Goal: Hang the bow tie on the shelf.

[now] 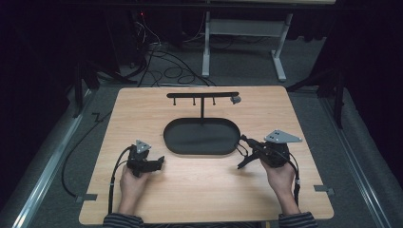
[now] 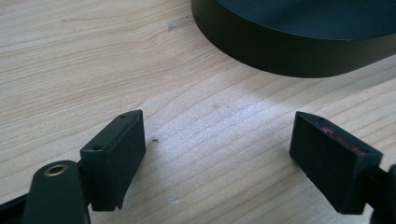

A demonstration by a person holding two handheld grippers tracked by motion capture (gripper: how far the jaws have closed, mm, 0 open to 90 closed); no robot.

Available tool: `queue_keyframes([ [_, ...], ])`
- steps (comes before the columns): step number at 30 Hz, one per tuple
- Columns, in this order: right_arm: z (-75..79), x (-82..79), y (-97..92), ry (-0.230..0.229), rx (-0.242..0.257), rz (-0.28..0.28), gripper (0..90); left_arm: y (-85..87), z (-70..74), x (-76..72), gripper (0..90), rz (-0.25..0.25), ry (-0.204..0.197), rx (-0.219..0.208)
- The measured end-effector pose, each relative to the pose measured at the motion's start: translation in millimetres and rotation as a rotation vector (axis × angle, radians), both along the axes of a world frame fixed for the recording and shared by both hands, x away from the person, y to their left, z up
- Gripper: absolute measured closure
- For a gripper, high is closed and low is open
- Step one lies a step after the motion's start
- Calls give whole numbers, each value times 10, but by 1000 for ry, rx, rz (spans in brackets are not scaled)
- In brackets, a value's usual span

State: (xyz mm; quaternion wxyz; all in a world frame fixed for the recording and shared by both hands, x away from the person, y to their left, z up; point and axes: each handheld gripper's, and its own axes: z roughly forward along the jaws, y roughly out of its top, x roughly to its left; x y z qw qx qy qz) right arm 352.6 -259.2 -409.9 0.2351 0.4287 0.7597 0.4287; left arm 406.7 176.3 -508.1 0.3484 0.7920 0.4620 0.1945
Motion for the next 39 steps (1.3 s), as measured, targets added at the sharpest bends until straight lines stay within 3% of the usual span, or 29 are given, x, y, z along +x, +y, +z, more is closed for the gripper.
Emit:
queue_keyframes([
  [17,141,76,80,-30,-9,24,900,0,0,0,188,0,0,0],
  [39,229,209,142,-28,9,44,900,0,0,0,188,0,0,0],
])
